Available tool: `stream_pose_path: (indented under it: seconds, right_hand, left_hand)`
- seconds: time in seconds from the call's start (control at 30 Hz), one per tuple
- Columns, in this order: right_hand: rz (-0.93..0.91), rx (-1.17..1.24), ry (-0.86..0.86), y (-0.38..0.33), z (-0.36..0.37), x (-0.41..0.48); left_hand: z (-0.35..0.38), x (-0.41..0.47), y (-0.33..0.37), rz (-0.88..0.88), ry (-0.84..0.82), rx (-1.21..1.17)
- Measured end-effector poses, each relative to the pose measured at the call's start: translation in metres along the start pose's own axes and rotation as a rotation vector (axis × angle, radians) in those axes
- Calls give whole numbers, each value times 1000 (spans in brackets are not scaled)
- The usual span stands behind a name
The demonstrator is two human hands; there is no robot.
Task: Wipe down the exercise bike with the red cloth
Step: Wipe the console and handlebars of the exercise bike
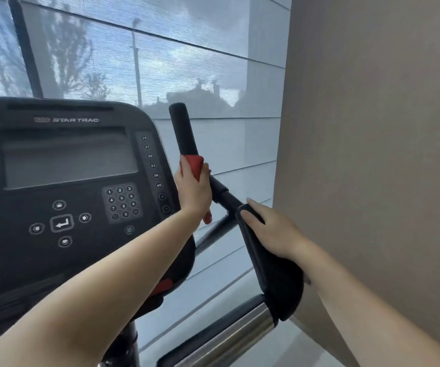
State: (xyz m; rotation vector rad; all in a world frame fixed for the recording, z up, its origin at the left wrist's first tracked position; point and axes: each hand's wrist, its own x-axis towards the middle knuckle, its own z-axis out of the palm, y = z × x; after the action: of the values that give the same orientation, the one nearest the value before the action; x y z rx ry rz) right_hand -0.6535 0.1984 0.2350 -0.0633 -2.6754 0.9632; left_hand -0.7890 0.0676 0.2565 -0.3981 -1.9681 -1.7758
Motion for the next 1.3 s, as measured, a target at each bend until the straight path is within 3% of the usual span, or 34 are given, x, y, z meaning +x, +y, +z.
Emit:
stream_pose_path:
  seconds: [0.1, 0.27, 0.43, 0.6, 0.8, 0.97, 1.07, 1.3]
  right_hand:
    - [23, 1, -3, 0, -1, -3]
    - [29, 47, 9, 3, 1, -7]
    - [19, 62, 12, 3, -1, -7]
    - [12, 84, 0, 2, -3, -12]
    - [-16, 88, 27, 9, 2, -12]
    - [-54, 66, 43, 10, 2, -6]
    - [-67, 76, 60, 10, 0, -3]
    - [-65, 108, 36, 9, -1, -9]
  left_hand:
    - [1, 0, 1, -36, -16, -32]
    - [4, 28, 9, -143, 135, -205]
    - [8, 12, 11, -2, 106, -76]
    - [1, -3, 9, -77, 4, -106]
    - [-11, 40, 36, 31, 187, -201]
    - [-7, 74, 47, 147, 229, -70]
    - [-2, 63, 32, 157, 201, -1]
    - [-14, 21, -8, -15, 24, -45]
